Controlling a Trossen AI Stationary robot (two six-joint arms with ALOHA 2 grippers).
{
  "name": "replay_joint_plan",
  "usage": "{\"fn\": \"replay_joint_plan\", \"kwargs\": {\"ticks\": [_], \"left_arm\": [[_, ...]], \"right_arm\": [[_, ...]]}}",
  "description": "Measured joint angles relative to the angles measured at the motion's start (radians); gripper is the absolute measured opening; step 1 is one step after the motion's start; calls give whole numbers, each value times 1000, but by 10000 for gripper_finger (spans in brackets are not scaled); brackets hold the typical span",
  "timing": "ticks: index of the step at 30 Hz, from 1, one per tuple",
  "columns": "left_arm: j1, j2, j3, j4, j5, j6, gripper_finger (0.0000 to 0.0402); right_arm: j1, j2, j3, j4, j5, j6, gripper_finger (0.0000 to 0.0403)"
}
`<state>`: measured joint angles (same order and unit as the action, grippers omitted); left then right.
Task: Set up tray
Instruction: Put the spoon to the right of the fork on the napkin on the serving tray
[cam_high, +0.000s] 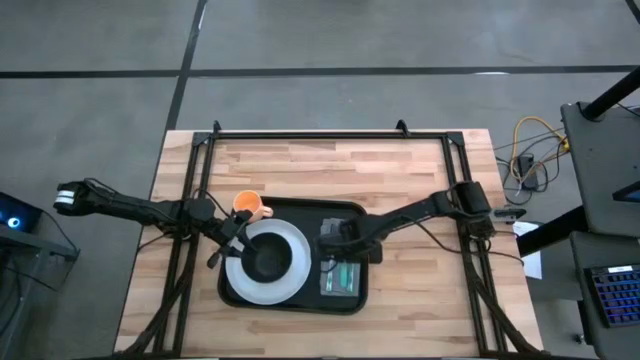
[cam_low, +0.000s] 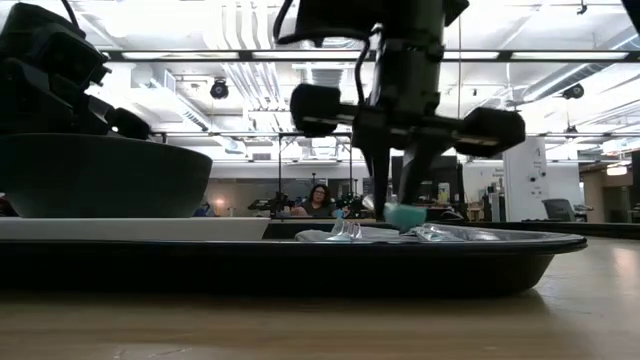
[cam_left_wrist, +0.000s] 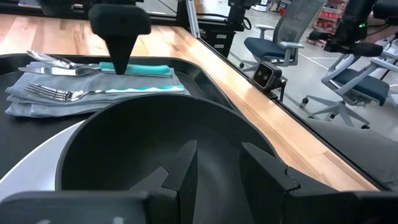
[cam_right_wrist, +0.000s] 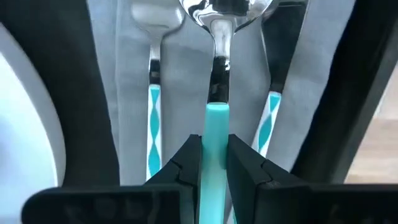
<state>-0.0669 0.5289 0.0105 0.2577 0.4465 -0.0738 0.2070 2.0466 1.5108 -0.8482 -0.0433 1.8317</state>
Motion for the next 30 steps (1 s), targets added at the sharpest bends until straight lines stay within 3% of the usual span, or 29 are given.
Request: {"fn": "replay_joint_plan", "kwargs": {"ticks": [30], "left_arm": [[0,0,0,0,0,0,99]], "right_arm": [[-17,68,1,46,-10,28,37]]}}
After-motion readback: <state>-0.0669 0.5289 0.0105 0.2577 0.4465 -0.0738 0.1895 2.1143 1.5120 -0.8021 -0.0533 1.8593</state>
